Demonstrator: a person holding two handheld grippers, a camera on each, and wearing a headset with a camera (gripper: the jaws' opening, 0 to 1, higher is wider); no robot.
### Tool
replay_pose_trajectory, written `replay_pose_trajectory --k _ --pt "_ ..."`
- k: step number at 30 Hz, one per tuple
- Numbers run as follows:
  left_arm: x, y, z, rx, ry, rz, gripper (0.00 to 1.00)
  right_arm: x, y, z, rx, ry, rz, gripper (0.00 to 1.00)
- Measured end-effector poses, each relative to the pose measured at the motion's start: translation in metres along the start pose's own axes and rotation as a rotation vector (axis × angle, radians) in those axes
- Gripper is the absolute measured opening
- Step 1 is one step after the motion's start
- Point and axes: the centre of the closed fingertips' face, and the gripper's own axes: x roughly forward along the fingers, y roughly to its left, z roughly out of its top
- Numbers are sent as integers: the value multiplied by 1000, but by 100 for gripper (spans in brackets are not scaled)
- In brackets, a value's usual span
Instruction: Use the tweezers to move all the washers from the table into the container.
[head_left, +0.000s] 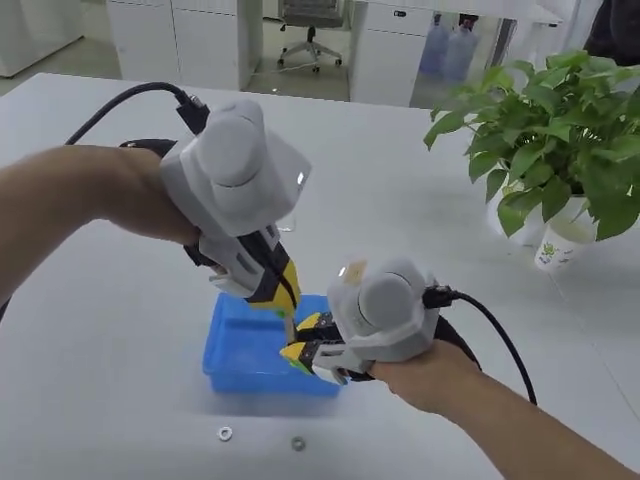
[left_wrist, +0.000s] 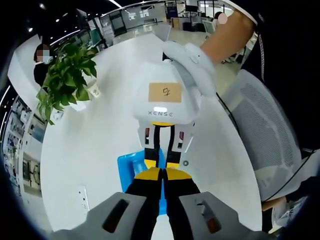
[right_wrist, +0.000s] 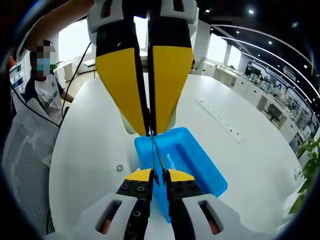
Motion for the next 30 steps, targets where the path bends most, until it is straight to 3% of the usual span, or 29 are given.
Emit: replay_pose_trajectory --k 16,30 --pt "14 -29 0 -23 -25 -40 5 -3 33 -19 25 24 25 12" --pt "30 -42 -5 -28 -19 -65 5 2 50 -36 32 50 50 12"
